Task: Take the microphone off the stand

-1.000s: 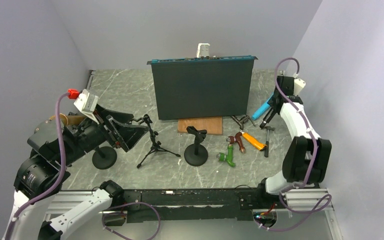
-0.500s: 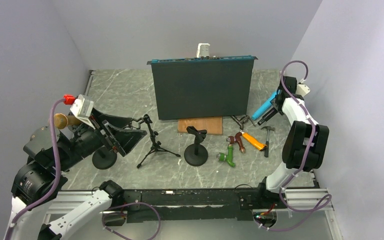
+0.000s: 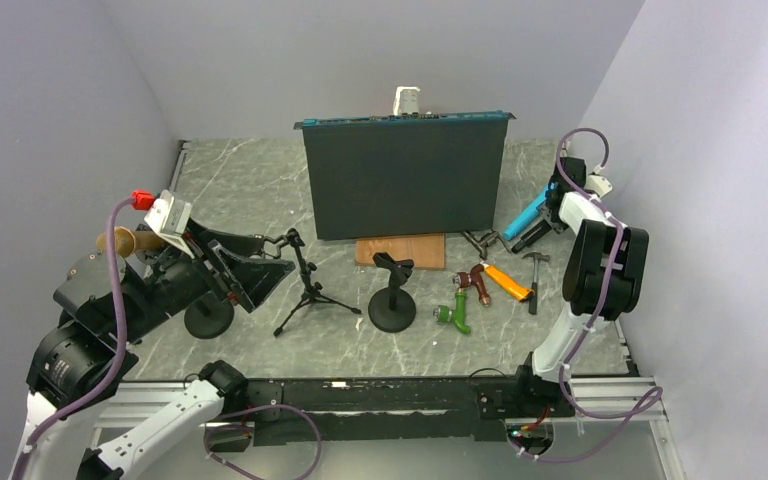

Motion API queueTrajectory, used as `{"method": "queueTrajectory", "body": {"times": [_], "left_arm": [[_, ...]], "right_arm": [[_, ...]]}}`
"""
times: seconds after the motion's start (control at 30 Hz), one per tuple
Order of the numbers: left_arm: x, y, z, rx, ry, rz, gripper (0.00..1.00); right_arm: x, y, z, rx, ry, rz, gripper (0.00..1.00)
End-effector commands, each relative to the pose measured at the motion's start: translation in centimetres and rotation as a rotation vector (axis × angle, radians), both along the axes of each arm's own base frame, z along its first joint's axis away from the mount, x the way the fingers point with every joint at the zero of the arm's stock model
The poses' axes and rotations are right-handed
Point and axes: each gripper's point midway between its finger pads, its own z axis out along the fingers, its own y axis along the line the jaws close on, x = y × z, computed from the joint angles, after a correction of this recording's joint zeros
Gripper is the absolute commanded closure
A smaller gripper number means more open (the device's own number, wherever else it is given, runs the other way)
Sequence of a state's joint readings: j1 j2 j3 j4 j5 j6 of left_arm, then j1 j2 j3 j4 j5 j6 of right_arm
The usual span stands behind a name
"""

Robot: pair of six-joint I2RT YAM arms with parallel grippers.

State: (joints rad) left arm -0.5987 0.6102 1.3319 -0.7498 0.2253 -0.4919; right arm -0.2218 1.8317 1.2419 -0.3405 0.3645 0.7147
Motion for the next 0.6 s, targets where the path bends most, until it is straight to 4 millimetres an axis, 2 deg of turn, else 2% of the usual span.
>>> {"method": "queueTrajectory", "body": {"times": [0.0, 0.17, 0.33, 0.47, 0.57], "left_arm": [[0.2, 0.3, 0.2, -0.011, -0.003, 0.025, 0.01], [0.8, 1.2, -0.8, 0.042, 0.019, 0.078, 0.01], [1.0, 1.5, -1.3, 0.053, 0.022, 0.097, 0.0], [1.0, 0.8, -1.6, 0.048, 0.038, 0.07, 0.01], [0.9, 0.6, -1.8, 0.041, 0.049, 0.057, 0.01]], "right_arm": [[2.3, -0.6, 1.4, -0.005, -0.085, -0.017, 0.83], [2.2, -0.2, 0.4, 0.011, -0.077, 0.003, 0.72], [1.9, 0.1, -0.5, 0.022, -0.064, 0.017, 0.66], [1.6, 0.4, -0.5, 0.029, -0.065, 0.026, 0.56], [1.4, 0.7, 0.1, 0.028, -0.072, 0.039, 0.43]]}}
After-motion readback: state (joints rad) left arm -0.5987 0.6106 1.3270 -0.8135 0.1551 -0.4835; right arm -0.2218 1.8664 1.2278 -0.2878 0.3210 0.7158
